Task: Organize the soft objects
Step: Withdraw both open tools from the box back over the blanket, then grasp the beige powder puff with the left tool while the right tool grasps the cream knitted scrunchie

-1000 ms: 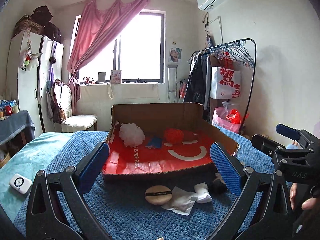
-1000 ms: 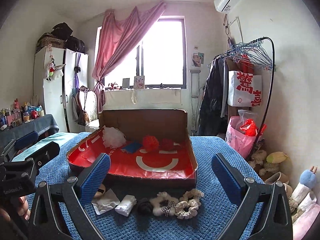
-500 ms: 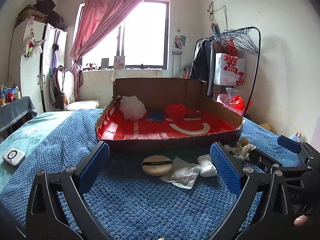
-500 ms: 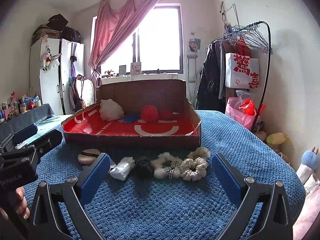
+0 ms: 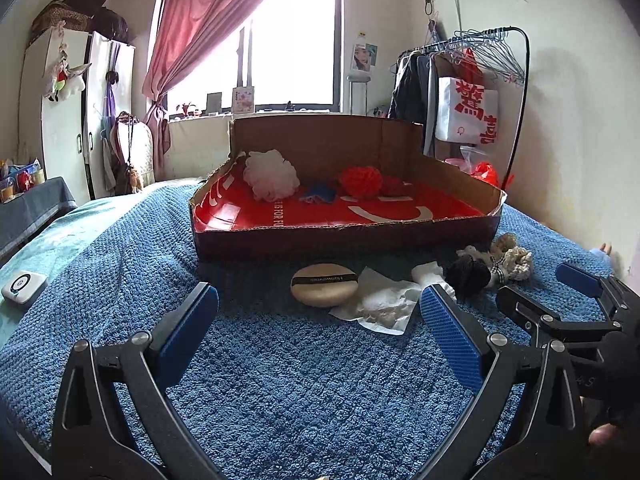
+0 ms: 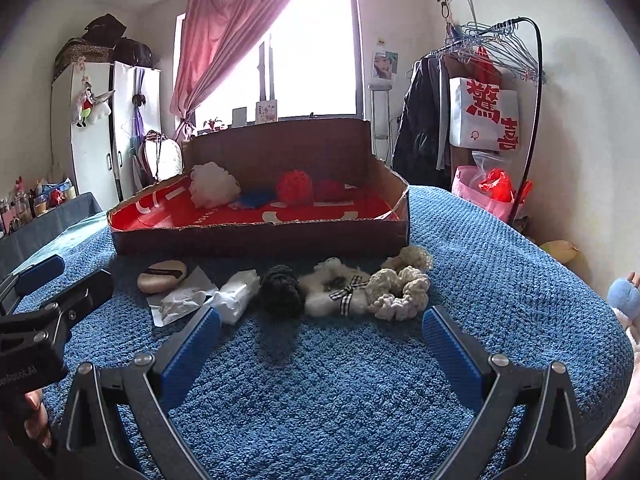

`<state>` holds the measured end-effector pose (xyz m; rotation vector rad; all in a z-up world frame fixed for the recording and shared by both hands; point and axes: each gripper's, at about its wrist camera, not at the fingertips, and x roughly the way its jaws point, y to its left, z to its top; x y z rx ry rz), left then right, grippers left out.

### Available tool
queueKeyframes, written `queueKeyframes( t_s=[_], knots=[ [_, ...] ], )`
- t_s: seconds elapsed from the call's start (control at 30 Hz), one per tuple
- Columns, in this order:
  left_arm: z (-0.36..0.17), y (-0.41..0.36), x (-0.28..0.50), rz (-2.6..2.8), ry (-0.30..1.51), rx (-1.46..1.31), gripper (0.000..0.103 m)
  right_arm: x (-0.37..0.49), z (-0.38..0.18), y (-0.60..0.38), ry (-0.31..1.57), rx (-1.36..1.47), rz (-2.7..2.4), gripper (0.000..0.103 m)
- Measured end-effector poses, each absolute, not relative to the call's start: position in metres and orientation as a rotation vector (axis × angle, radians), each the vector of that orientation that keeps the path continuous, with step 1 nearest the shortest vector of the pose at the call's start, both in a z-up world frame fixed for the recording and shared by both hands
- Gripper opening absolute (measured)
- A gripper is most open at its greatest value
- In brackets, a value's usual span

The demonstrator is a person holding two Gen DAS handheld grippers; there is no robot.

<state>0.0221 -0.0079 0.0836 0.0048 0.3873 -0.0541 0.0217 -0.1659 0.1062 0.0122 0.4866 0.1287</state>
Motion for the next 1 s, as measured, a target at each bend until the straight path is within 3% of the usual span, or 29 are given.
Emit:
queueKeyframes(
  t_s=[1.0],
  knots=[
    [0.101, 0.002, 0.049, -0.033, 0.454, 0.028, 0.103, 0.044, 0.125, -0.175, 0.518, -0.028, 0.102, 0.103]
  ],
)
